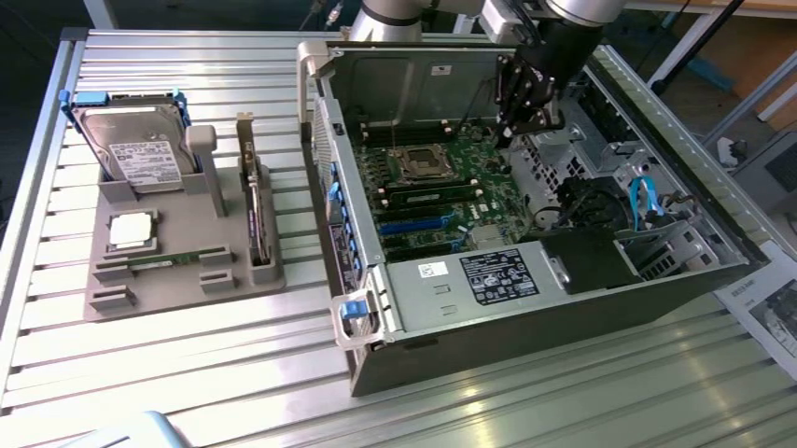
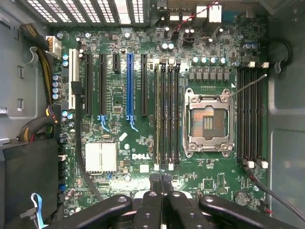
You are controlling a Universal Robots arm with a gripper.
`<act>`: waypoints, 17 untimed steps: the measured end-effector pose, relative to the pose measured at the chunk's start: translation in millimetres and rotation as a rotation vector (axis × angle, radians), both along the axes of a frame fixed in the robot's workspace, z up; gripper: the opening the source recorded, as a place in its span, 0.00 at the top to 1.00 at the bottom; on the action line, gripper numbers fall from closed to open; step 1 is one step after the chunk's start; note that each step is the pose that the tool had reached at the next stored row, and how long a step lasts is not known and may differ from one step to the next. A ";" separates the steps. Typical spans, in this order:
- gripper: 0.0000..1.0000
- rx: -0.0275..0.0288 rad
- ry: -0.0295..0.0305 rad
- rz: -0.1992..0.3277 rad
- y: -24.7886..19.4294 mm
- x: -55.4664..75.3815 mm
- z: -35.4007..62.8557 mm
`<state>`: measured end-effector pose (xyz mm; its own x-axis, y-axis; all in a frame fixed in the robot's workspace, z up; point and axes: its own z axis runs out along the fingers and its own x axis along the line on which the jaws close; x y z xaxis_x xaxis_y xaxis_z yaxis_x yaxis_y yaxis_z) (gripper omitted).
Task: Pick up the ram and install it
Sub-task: 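Press down the ram until it locks into place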
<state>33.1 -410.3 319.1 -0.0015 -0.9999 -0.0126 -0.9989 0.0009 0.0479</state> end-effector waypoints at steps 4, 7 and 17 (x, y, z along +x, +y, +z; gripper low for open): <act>0.90 -0.0001 -0.0010 0.000 0.0 0.0 -7.7; 0.90 -0.0001 -0.0015 0.000 0.0 0.0 -12.9; 0.90 0.0000 -0.0018 0.000 0.0 0.0 -27.4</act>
<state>33.1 -410.3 291.6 -0.0015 -0.9999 -0.0126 -0.9989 0.0009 0.0461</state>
